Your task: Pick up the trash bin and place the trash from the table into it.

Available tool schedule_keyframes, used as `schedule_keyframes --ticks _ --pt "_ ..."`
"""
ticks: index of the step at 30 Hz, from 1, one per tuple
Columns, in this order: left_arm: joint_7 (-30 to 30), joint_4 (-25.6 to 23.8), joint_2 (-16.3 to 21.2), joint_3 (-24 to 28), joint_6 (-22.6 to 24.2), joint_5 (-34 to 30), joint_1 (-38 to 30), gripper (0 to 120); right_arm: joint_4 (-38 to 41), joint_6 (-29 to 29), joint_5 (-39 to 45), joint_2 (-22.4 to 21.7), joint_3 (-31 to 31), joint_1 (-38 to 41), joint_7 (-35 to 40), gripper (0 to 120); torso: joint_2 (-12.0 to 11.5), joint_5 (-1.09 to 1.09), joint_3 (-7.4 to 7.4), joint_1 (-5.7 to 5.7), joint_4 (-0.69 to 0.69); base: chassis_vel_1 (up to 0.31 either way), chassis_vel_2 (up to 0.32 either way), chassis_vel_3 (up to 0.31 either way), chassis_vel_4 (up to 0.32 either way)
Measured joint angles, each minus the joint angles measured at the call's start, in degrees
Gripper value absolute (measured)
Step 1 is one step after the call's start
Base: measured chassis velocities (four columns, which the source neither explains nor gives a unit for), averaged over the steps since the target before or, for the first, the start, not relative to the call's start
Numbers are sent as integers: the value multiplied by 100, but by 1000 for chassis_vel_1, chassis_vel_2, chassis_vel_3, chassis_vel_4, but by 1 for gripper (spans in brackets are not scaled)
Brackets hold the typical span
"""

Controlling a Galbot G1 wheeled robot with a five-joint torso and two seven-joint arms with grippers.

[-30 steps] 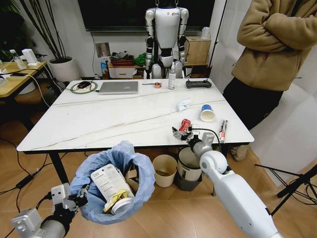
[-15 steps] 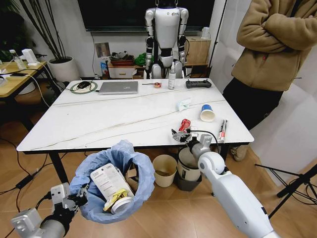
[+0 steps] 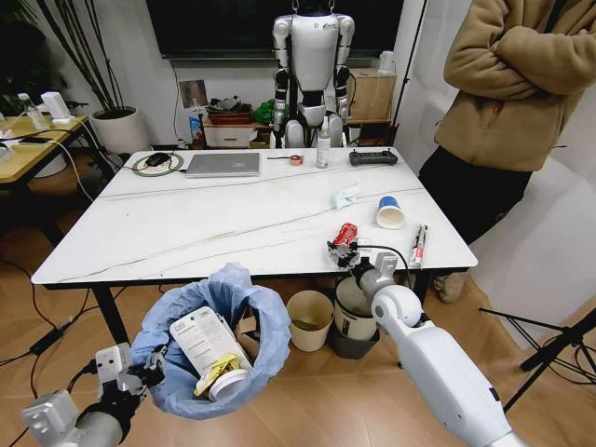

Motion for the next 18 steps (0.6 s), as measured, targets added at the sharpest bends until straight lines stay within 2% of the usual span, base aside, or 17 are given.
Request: schedule_keyframes --ticks 3,6,10,13,18 --pt "0 5 5 3 0 -7 -8 0 5 9 35 -21 1 13 -33 37 0 0 0 0 0 0 0 0 0" --pt "-1 16 11 3 0 -15 -14 0 109 71 153 -55 -3 29 -92 23 0 0 0 0 0 0 0 0 0" --pt "-1 19 9 3 0 -19 -13 0 187 76 208 -88 -49 47 -107 14 0 0 0 0 0 0 0 0 0" --pt "-4 19 -1 -5 0 -40 -14 0 161 89 207 -71 -84 65 -115 1 0 0 0 0 0 0 0 0 0" --pt "-7 17 3 -30 0 -62 -12 0 91 111 167 -58 -104 80 -140 0 0 0 0 0 0 0 0 0 0"
